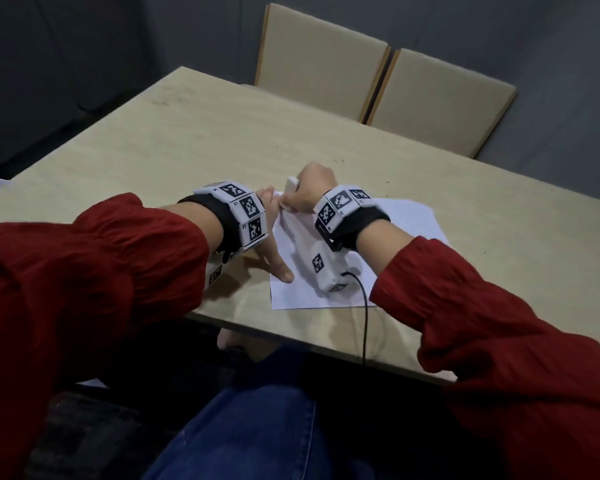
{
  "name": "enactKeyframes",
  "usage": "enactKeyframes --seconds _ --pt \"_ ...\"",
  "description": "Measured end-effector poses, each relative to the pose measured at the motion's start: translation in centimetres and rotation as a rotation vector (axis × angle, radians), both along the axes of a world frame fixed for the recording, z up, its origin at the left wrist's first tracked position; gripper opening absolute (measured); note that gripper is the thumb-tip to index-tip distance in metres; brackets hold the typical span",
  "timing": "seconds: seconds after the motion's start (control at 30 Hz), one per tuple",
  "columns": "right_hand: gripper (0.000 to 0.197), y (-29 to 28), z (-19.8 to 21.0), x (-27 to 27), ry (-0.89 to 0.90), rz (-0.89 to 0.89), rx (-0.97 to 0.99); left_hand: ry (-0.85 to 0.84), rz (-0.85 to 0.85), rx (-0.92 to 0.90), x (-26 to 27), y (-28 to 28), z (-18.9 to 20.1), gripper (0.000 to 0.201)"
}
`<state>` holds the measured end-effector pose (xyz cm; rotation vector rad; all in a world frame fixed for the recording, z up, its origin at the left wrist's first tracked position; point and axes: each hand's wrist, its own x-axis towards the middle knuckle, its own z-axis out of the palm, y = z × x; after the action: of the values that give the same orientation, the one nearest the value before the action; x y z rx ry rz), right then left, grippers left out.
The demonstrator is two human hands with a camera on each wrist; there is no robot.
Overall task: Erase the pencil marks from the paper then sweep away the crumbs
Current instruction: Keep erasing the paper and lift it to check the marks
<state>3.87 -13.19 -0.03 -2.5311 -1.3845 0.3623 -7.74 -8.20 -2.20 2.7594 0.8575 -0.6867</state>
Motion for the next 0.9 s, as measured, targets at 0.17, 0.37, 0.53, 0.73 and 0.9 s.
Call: enactKeyframes --seconds 0.17,0.37,0.53,0.73,0.9 --pt "0.042 -0.5 -0.3 1.6 -0.139 -0.032 0.030 0.040 -0.010 0.028 0.0 0.0 0.2 0.174" --pt "0.043 -3.3 0.9 5.4 -0.264 -0.103 0.005 0.007 -0.023 0.044 0.1 -0.1 0.2 0.174" --pt "0.043 -1.7 0.0 1.6 -0.167 0.105 0.006 0.038 0.017 0.033 0.3 0.2 0.1 0.180" --pt "0.044 -1.8 0.9 4.2 -0.266 -0.020 -0.007 0.030 0.001 0.002 -0.1 0.0 0.1 0.180" --pt "0.042 0.4 0.4 0.8 -0.186 0.094 0.009 0.001 -0.022 0.048 -0.1 -0.2 0.4 0.175"
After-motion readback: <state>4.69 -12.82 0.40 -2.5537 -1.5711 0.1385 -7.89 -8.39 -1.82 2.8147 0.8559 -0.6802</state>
